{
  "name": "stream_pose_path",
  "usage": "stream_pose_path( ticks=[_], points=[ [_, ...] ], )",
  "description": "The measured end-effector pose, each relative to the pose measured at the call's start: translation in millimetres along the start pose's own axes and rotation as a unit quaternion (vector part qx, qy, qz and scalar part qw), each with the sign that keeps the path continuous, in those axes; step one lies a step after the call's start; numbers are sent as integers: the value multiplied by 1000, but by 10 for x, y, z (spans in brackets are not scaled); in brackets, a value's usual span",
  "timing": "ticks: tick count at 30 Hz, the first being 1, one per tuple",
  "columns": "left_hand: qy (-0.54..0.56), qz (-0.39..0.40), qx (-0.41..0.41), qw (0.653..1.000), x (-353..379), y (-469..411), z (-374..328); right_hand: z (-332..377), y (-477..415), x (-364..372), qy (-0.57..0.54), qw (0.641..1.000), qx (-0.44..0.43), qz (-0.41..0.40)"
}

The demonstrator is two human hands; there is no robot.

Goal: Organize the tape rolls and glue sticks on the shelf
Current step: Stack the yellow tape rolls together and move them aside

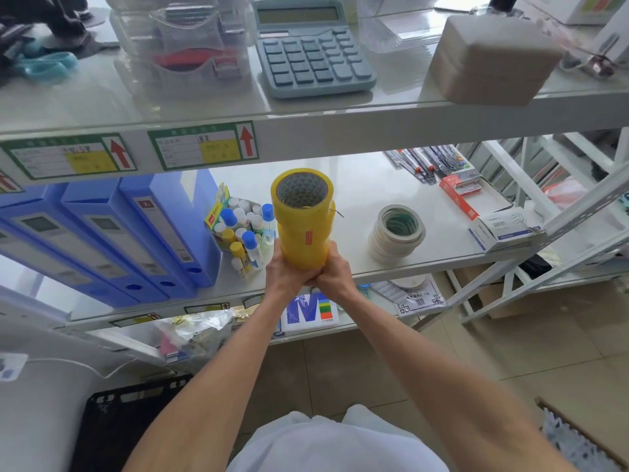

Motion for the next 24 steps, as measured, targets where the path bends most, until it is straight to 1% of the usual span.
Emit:
stream_pose_path(
  ticks=[5,16,21,24],
  points=[
    [19,1,2,1000,16,-23,7,6,26,-5,-12,1000,-7,-18],
    [13,8,-14,1000,107,167,-51,-19,219,-189,-14,1000,-12,-16],
    [-13,13,-17,1000,207,308,-165,-23,384,-414,27,999,-35,-19],
    [-27,25,-17,999,343,417,-260,-90,501,-600,33,999,-33,-27]
  ],
)
Point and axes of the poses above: each hand's wrist, its own y-axis away from the middle knuckle, its own x-axis out of the palm, z = x × y, the point moved 3 cm from there along -y, towards the middle knuckle, and after that the axes turned 3 degrees about x, right-handed, at the moved point
